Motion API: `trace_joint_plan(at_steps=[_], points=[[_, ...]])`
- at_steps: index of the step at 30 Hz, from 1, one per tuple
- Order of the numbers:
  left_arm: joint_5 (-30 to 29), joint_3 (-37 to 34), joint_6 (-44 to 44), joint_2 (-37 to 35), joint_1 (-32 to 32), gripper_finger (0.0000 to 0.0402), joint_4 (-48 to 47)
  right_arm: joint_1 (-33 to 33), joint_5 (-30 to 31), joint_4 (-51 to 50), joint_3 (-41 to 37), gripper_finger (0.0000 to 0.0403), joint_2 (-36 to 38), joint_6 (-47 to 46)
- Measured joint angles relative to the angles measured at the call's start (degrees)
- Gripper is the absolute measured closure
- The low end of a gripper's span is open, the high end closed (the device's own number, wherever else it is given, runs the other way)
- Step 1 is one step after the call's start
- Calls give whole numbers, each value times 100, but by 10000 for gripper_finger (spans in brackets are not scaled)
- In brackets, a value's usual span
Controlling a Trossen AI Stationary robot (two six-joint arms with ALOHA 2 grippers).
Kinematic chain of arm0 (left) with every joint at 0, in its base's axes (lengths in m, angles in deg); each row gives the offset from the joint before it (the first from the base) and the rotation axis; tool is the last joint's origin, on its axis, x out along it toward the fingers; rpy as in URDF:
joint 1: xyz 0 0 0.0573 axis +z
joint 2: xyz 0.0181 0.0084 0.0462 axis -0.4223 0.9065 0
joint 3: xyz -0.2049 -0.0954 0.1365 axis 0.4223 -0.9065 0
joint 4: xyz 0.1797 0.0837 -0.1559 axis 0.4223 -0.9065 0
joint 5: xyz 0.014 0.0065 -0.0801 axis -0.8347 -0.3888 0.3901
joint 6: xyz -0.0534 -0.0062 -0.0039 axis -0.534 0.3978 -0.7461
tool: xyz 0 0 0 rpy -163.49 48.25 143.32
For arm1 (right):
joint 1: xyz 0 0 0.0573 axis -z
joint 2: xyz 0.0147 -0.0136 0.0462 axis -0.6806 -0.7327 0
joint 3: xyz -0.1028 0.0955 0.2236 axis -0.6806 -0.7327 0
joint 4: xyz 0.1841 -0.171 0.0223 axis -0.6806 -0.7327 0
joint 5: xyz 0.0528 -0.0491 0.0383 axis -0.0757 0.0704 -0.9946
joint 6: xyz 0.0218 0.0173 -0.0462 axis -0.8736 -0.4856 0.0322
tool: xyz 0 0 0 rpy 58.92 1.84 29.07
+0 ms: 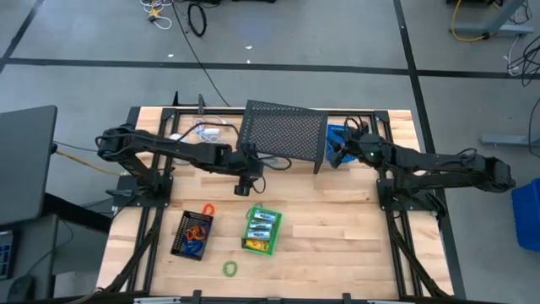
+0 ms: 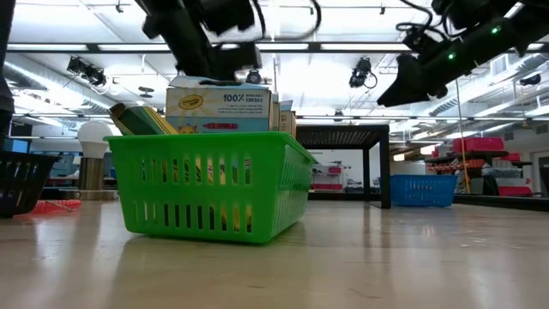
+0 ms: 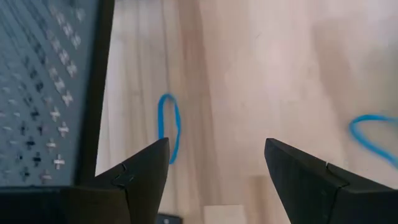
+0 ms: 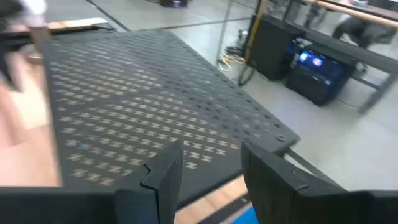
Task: Pick & Place Office Desk Supplies
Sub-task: Adjust the shelf
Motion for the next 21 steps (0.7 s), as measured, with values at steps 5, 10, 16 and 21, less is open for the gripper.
trace_joint_plan(at_steps=[5, 10, 16, 21], points=[[107, 0, 291, 383, 244, 137, -26, -365, 32, 18, 0, 234, 81, 51], [19, 4, 542, 709, 455, 138, 2, -607, 241, 6, 0, 234, 79, 106], [-287, 27, 794, 932, 520, 163, 138, -739, 379, 6, 0, 234, 79, 212], [-270, 15, 857, 938, 509, 243, 285, -742, 428, 6, 0, 234, 79, 255]])
